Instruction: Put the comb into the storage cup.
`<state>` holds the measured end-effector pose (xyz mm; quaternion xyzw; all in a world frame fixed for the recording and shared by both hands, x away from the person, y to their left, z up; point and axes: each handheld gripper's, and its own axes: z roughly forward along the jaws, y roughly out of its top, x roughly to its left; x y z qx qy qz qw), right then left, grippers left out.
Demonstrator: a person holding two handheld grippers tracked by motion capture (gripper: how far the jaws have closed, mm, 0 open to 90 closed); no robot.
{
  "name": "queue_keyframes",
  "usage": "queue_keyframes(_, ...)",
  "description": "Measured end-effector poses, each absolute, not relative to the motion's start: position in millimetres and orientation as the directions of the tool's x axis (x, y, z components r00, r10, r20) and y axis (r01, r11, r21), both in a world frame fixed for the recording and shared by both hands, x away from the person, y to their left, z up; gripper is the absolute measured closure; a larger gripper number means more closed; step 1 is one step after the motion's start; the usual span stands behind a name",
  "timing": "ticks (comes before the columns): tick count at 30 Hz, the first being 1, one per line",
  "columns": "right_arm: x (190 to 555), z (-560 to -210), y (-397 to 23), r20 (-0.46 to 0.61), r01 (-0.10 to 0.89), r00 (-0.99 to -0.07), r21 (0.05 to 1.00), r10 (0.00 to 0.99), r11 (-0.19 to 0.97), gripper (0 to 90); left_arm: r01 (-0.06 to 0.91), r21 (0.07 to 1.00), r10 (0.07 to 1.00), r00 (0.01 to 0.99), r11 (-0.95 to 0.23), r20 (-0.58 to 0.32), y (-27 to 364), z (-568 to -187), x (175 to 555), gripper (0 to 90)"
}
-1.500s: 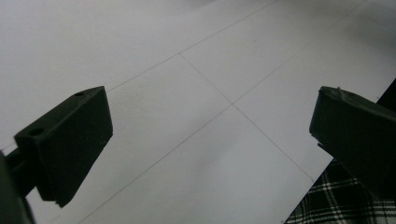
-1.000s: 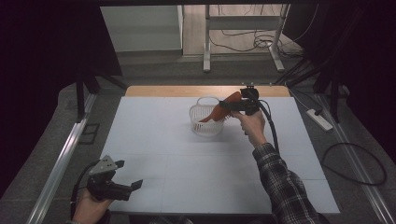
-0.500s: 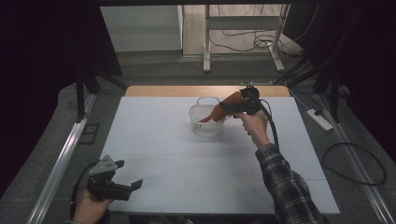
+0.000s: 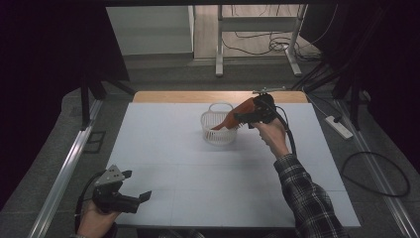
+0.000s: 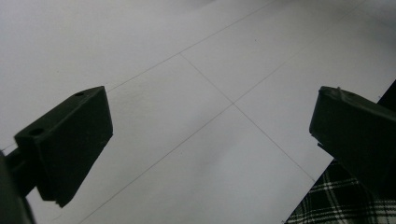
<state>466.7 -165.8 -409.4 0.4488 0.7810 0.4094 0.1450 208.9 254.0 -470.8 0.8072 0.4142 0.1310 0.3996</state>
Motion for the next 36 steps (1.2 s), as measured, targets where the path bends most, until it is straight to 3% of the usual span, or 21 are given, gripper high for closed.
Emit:
queue_keyframes(16, 459, -405, -166, 0.069, 0.561, -0.57, 0.761, 0.819, 0.326, 0.0, 0.563, 0.752, 0.772, 0.624, -0.342, -0.116, 254, -471, 209, 0.2)
queue_keyframes(36, 446, -400, -170, 0.055, 0.543, -0.591, 0.766, 0.805, 0.346, 0.0, 0.563, 0.752, 0.773, 0.624, -0.342, -0.116, 254, -471, 209, 0.2)
